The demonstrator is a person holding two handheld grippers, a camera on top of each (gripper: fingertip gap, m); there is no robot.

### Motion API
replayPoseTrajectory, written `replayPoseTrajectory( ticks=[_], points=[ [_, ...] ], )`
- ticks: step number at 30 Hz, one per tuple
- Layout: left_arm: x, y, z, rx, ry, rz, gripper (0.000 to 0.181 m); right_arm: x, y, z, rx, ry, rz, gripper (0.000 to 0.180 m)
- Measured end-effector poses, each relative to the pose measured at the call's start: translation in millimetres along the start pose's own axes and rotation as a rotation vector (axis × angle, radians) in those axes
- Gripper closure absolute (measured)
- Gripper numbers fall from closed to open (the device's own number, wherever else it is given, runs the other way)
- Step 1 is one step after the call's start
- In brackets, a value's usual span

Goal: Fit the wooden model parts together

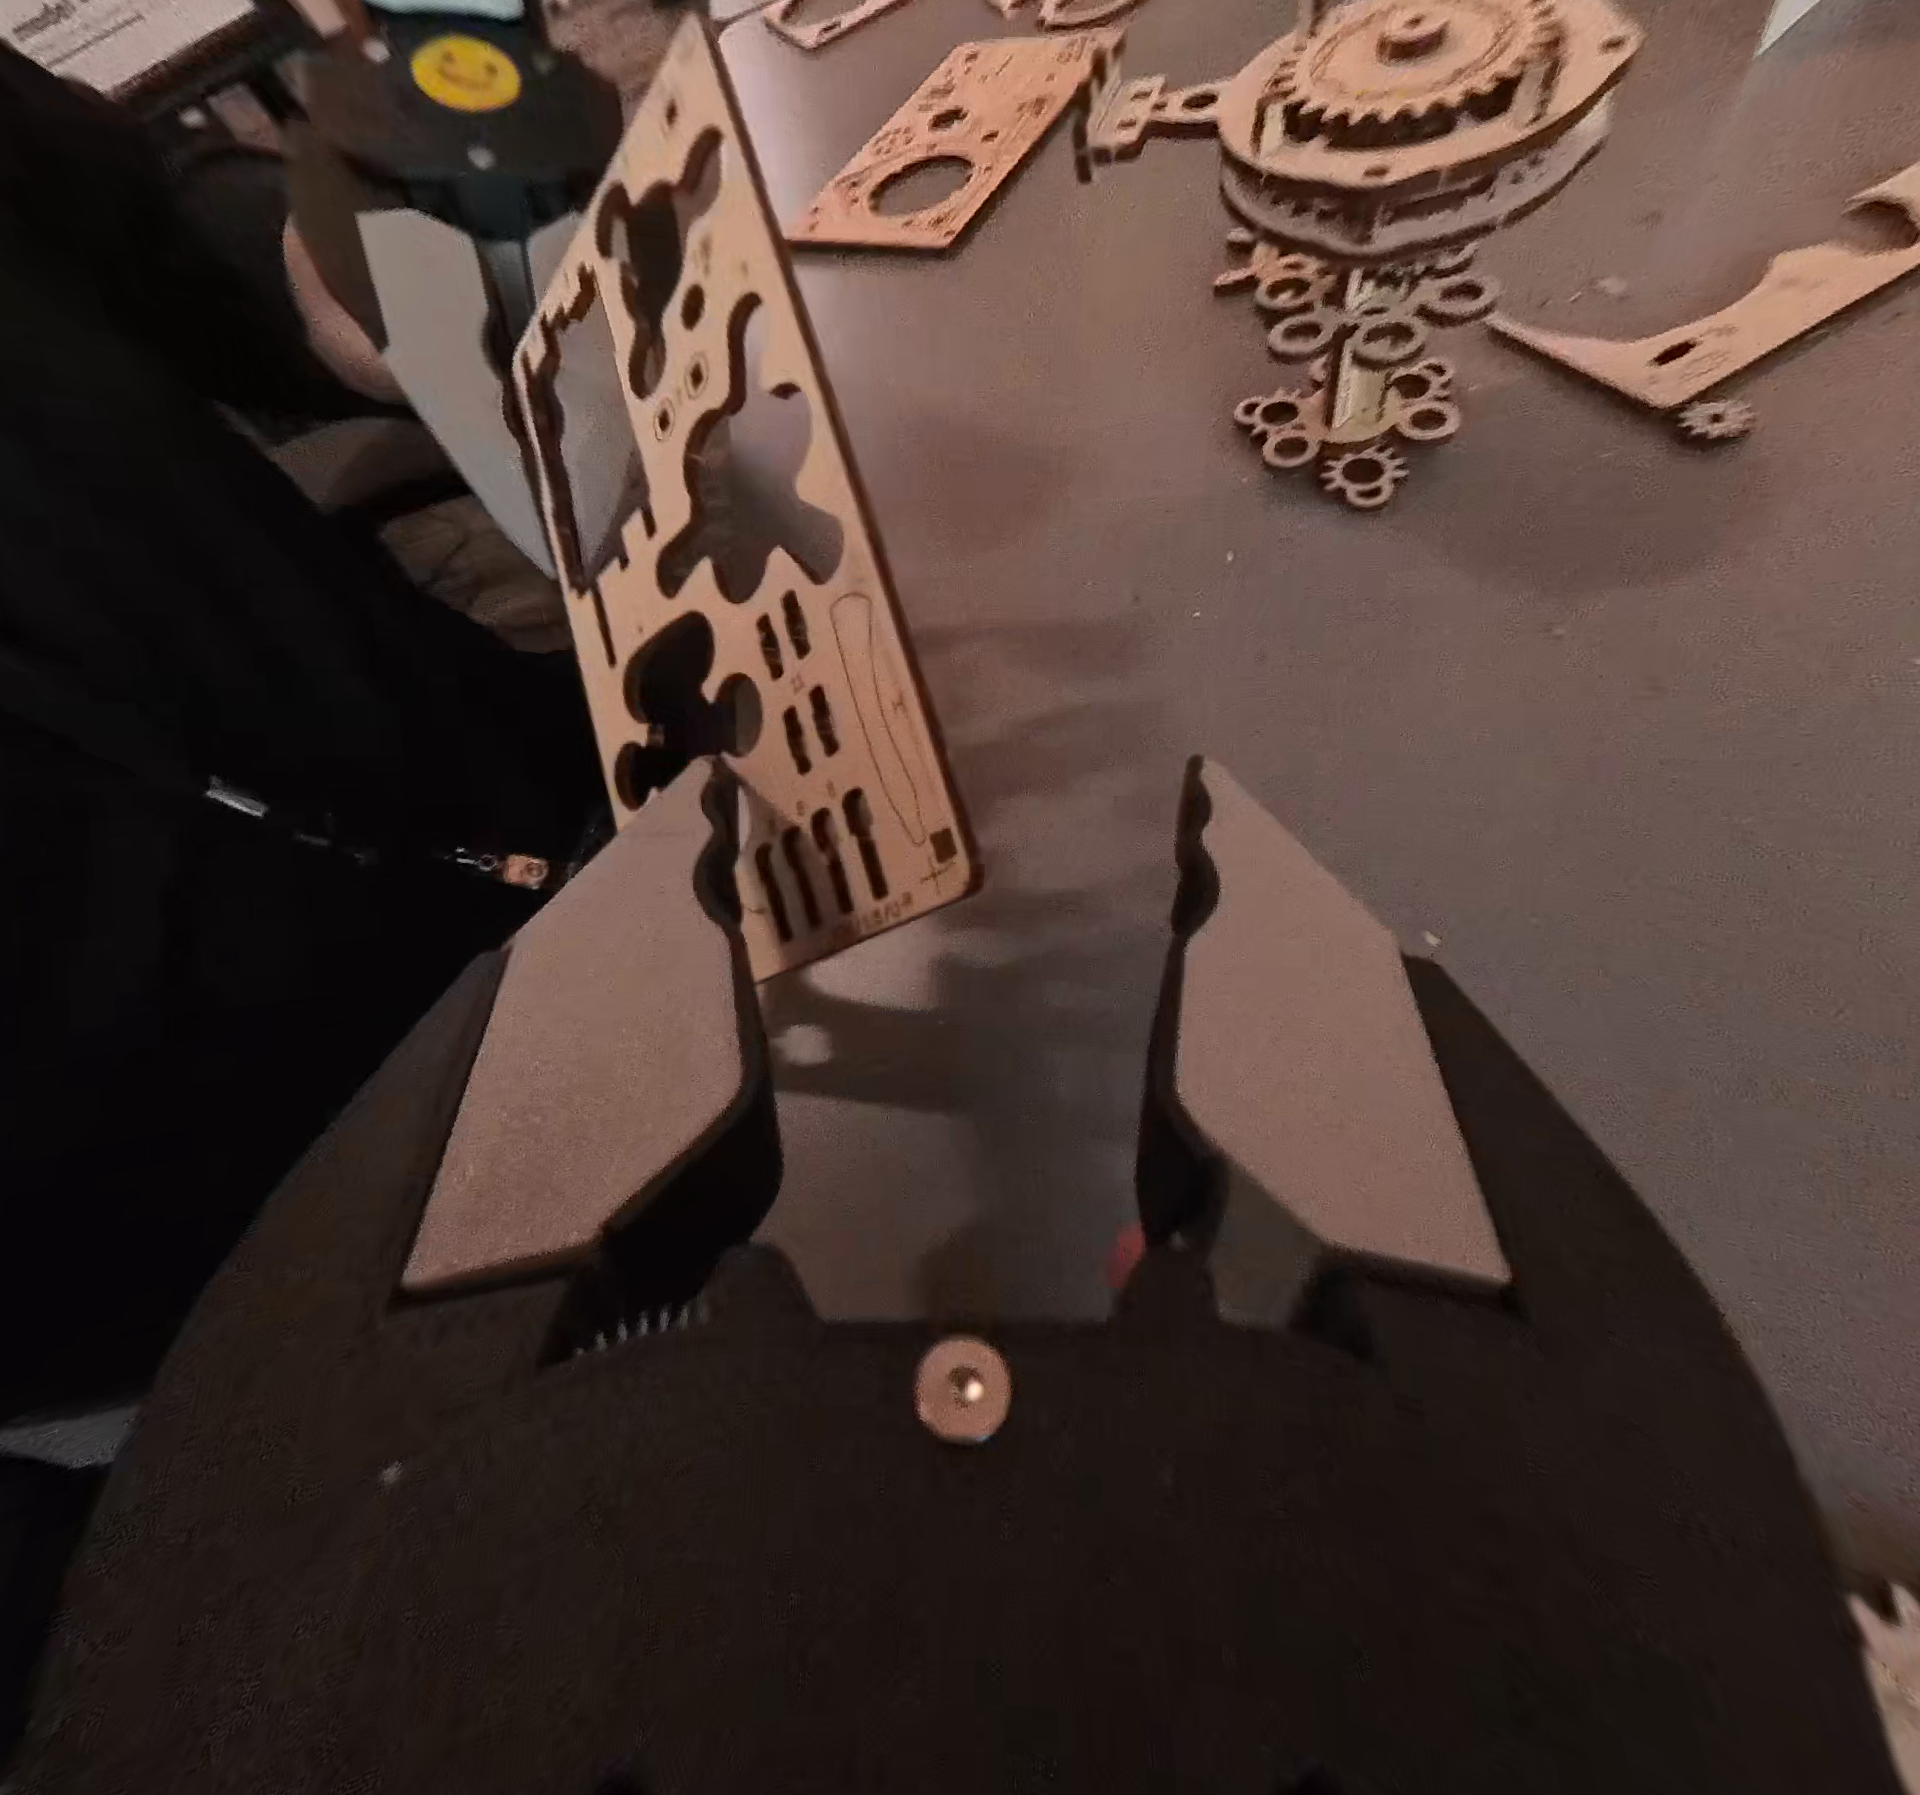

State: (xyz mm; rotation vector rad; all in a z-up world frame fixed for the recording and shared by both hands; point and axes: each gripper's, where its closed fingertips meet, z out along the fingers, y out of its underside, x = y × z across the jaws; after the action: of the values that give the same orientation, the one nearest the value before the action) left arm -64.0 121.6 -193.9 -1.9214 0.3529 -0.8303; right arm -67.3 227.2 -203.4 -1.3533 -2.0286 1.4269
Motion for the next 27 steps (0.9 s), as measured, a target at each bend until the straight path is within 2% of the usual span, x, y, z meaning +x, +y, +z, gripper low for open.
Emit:
replayPoseTrajectory(
  ticks=[1, 2, 4, 5, 7, 10, 11, 13, 16, 17, 19, 21, 25, 27],
  points=[
    [-1.1, -2.0, -5.3, -0.011, 0.005, 0.026, 0.179, -2.3, 0.6, 7.6, -0.022, -0.045, 0.016, 0.11],
    [-4.7, -2.6, -10.4, -0.026, -0.005, 0.055, 0.18, -7.8, -1.9, 13.0, -0.032, -0.102, 0.029, 0.134],
    [-11.3, -6.5, -21.8, -0.029, -0.02, 0.099, 0.179, -7.1, -7.7, 20.0, -0.031, -0.129, 0.046, 0.143],
    [-15.1, -11.6, -28.7, -0.008, -0.031, 0.11, 0.178, -6.5, -13.6, 20.5, -0.008, -0.141, 0.053, 0.153],
    [-24.4, -26.6, -44.1, 0.068, -0.058, 0.103, 0.175, -10.2, -35.9, 15.6, 0.1, -0.213, 0.095, 0.169],
    [-28.3, -50.0, -59.2, 0.213, -0.027, 0.05, 0.153, -20.1, -66.9, 7.9, 0.256, -0.331, 0.146, 0.18],
    [-35.7, -53.3, -59.2, 0.234, -0.05, 0.026, 0.142, -21.2, -74.0, 7.4, 0.298, -0.344, 0.152, 0.18],
    [-40.3, -53.7, -51.1, 0.246, -0.029, -0.01, 0.133, -18.9, -80.5, 10.1, 0.331, -0.341, 0.171, 0.18],
    [-40.9, -55.5, -31.0, 0.27, 0.032, -0.055, 0.13, -27.5, -92.6, 11.5, 0.397, -0.432, 0.207, 0.18],
    [-41.7, -58.2, -24.6, 0.276, 0.05, -0.076, 0.135, -28.5, -94.3, 14.5, 0.397, -0.443, 0.218, 0.179],
    [-32.2, -70.8, -18.6, 0.329, 0.152, -0.101, 0.162, -26.7, -95.6, 22.5, 0.383, -0.412, 0.209, 0.179],
    [-39.9, -75.4, -11.8, 0.349, 0.127, -0.11, 0.181, -26.0, -101.6, 21.7, 0.402, -0.39, 0.206, 0.179],
    [-44.7, -76.4, -2.6, 0.317, 0.133, -0.122, 0.181, -23.7, -109.5, 14.4, 0.426, -0.291, 0.158, 0.18],
    [-42.4, -83.5, -2.2, 0.357, 0.146, -0.107, 0.18, -24.1, -115.1, 10.3, 0.438, -0.269, 0.146, 0.18]
  ],
)
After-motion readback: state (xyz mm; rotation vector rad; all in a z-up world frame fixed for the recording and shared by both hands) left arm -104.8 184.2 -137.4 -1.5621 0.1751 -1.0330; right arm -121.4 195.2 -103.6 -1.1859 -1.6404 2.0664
